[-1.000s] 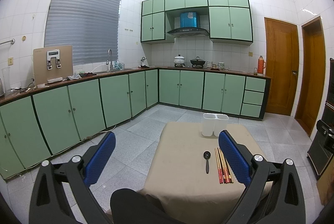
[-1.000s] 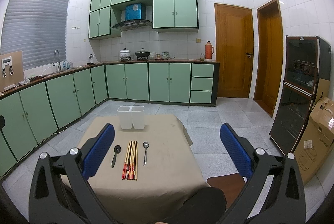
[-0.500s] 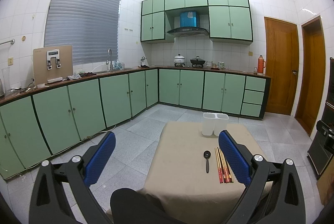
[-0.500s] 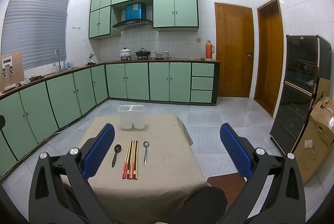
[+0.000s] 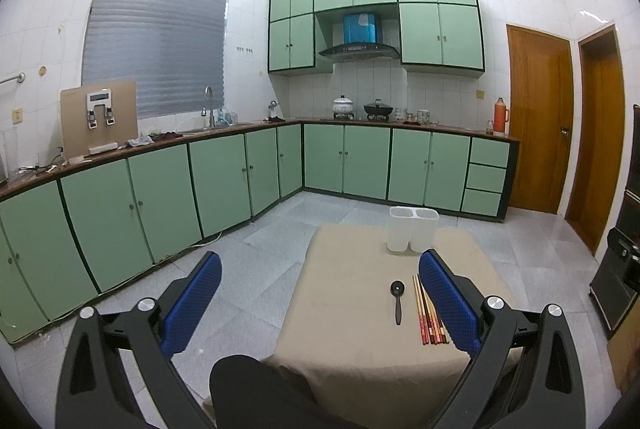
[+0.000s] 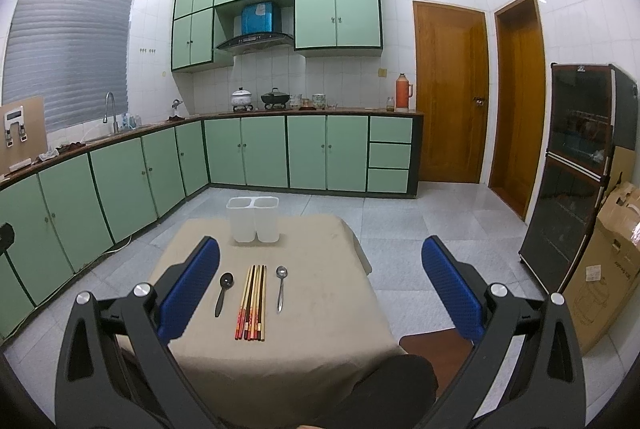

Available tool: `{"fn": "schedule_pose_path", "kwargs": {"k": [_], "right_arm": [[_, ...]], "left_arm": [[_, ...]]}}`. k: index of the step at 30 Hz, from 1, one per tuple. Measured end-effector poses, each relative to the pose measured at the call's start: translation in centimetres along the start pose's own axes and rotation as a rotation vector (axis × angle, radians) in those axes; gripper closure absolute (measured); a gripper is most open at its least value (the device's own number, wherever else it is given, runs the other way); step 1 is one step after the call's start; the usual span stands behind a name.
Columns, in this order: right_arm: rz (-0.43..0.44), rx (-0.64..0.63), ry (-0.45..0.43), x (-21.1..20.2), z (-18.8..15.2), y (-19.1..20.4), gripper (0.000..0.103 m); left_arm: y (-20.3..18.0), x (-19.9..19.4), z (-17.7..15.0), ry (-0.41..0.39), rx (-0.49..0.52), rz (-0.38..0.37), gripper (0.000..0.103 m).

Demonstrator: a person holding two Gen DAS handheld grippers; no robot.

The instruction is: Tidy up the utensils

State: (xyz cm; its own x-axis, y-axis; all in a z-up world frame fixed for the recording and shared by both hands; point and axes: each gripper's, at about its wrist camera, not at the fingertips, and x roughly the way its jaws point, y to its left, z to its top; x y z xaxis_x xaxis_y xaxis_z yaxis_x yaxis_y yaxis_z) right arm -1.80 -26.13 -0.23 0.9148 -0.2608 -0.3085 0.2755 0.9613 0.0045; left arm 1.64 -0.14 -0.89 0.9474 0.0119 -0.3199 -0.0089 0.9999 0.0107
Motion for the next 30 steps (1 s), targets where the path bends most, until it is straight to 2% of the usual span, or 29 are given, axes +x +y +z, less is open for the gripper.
{"fn": "schedule_pose_path", "kwargs": {"k": [4,7,10,12,13,14,16,18,20,23,25,28,30], "right_arm": [[0.050,-0.016,0.047,2.7,-0.8,0.3,0.005],[0.068,-0.054,0.116,6.4,-2.1,1.1,0.005],[0.119,-0.072,0.229,11.6,-4.2,1.7,0.007],[0.144,-0.069,0.302,14.4,-5.7,2.1,0.024],[0.163,-0.068,0.347,15.9,-6.6,2.3,0.040],[0.187,-0.064,0.398,17.8,-7.5,2.6,0.046],[0.221,-0.060,0.471,20.9,-9.4,3.2,0.051],[0.250,-0.054,0.516,23.2,-10.7,3.9,0.057],[0.278,-0.045,0.547,25.8,-12.2,4.4,0.064],[0.306,-0.033,0.568,29.1,-14.1,4.6,0.066],[0.316,-0.021,0.578,30.7,-15.2,4.7,0.066],[0.316,-0.016,0.588,33.0,-16.8,5.2,0.066],[0.306,-0.018,0.595,34.0,-17.3,5.2,0.066]], "left_arm": [[-0.5,3.0,-0.7,0.071,0.005,-0.047,0.006],[-1.4,7.4,-2.1,0.147,0.016,-0.103,0.006],[-2.6,12.2,-4.1,0.232,0.041,-0.155,0.006],[-4.0,15.7,-5.6,0.285,0.060,-0.202,0.006],[-4.5,17.0,-6.3,0.306,0.070,-0.213,0.006],[-5.2,18.7,-7.1,0.337,0.077,-0.241,0.006],[-6.2,21.5,-8.6,0.386,0.071,-0.288,0.006],[-7.4,24.1,-10.0,0.429,0.072,-0.313,0.008],[-8.9,26.7,-11.6,0.463,0.076,-0.321,0.019],[-10.3,30.6,-13.5,0.526,0.075,-0.334,0.033],[-11.4,33.1,-15.2,0.566,0.073,-0.336,0.036],[-12.1,35.0,-16.7,0.622,0.069,-0.331,0.046],[-12.4,35.9,-17.5,0.646,0.069,-0.324,0.047]]}}
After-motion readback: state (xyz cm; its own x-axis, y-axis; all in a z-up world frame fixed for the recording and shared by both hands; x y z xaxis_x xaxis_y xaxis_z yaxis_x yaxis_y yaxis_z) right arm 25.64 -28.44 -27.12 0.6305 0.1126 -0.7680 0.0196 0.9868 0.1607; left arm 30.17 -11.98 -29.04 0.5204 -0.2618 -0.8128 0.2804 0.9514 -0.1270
